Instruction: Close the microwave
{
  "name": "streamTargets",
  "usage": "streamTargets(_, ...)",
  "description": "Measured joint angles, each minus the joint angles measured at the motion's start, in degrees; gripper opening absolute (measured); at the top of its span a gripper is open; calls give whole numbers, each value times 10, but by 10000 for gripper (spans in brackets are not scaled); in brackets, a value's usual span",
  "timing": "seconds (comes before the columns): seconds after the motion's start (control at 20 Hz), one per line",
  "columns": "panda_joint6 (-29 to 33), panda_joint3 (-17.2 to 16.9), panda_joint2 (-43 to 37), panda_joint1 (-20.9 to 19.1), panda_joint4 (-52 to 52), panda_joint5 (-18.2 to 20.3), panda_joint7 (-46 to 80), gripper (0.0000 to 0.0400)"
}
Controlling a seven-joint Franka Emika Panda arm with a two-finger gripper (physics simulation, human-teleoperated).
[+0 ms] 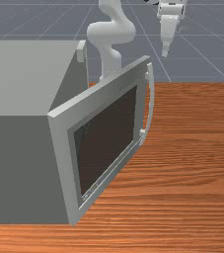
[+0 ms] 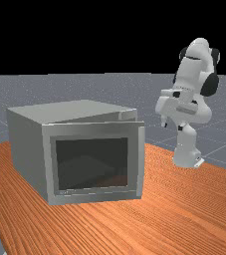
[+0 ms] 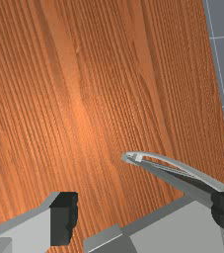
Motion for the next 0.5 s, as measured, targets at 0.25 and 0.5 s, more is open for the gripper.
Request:
streamTargets(0.25, -17, 49, 112, 25, 120, -38, 63, 400)
streamTargets(0.5, -136, 34, 295, 13, 360, -46, -6, 400)
